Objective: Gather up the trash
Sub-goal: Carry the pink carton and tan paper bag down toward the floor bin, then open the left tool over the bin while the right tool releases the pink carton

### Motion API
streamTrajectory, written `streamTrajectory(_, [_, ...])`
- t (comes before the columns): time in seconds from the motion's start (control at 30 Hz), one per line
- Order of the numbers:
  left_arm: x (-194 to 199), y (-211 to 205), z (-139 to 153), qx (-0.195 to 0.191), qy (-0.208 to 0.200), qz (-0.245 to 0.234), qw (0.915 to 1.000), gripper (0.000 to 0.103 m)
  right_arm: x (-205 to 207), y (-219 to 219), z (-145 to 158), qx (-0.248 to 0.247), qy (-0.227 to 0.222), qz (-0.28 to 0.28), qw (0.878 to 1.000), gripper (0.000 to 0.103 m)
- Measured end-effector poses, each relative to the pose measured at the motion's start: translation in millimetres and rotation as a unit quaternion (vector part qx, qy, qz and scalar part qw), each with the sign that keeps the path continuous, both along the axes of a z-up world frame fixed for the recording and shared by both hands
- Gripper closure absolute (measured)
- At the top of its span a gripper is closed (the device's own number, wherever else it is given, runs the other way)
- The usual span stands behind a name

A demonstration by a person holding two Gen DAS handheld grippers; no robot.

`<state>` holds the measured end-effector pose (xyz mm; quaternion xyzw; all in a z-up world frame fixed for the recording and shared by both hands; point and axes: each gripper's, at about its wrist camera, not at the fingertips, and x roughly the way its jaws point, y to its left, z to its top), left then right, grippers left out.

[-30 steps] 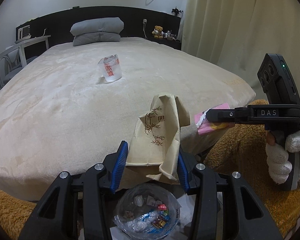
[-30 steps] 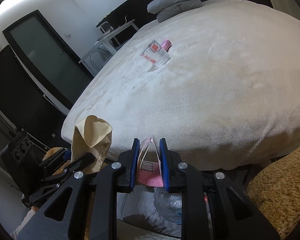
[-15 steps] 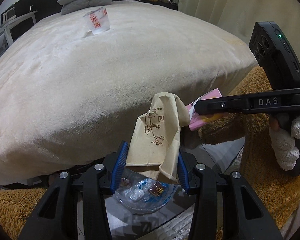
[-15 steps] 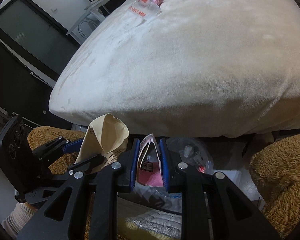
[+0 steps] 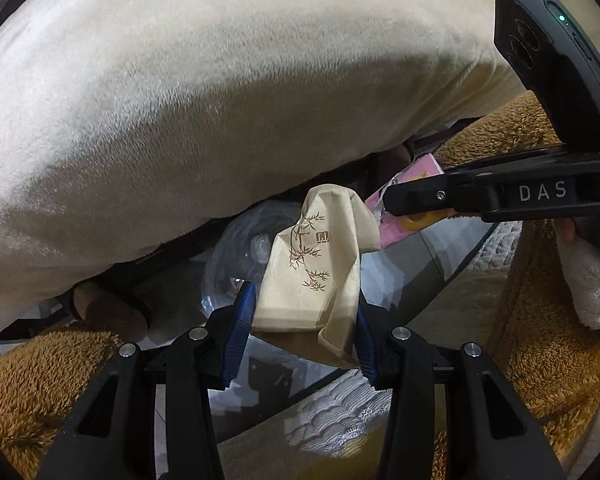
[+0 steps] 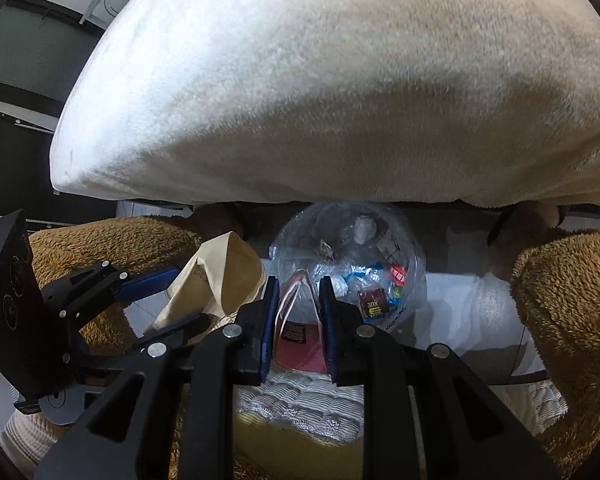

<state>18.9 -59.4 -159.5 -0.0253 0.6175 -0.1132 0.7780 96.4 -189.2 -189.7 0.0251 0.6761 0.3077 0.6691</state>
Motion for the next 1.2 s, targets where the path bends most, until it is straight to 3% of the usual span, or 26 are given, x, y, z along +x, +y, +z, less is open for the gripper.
streamTrajectory(0.23, [7.7, 5.4, -20.8, 0.000, 0.058, 0.005, 0.9983, 0.058, 1.5, 8.1, -20.2, -0.029, 0.033, 0.006, 0.999, 0.081])
streamTrajectory(0.5, [13.0, 7.0, -34.5, -0.001, 0.096, 0.013, 0.9953, 0.058, 5.0, 8.1, -34.8, -0.047, 0.057, 0.010, 0.997, 0.081])
streamTrajectory(0.87, [15.8, 10.9, -36.2, -0.003, 0.109, 0.025, 0.9938, 0.058, 6.1, 10.8, -38.7, -0.053, 0.069, 0.015, 0.996, 0.080])
streamTrajectory(0.93, [15.9, 11.5, -35.2, -0.003, 0.107, 0.026, 0.9939, 0.055, 6.2, 10.9, -38.0, -0.049, 0.072, 0.011, 0.996, 0.077])
streamTrajectory(1.03, [15.9, 12.3, -35.8, 0.002, 0.109, 0.030, 0.9936, 0.041, 6.2, 10.5, -40.3, -0.049, 0.074, 0.006, 0.996, 0.065])
streamTrajectory(1.2, [15.1, 11.5, -35.5, 0.009, 0.108, 0.030, 0.9937, 0.040, 7.4, 8.7, -38.6, -0.047, 0.074, -0.003, 0.996, 0.062])
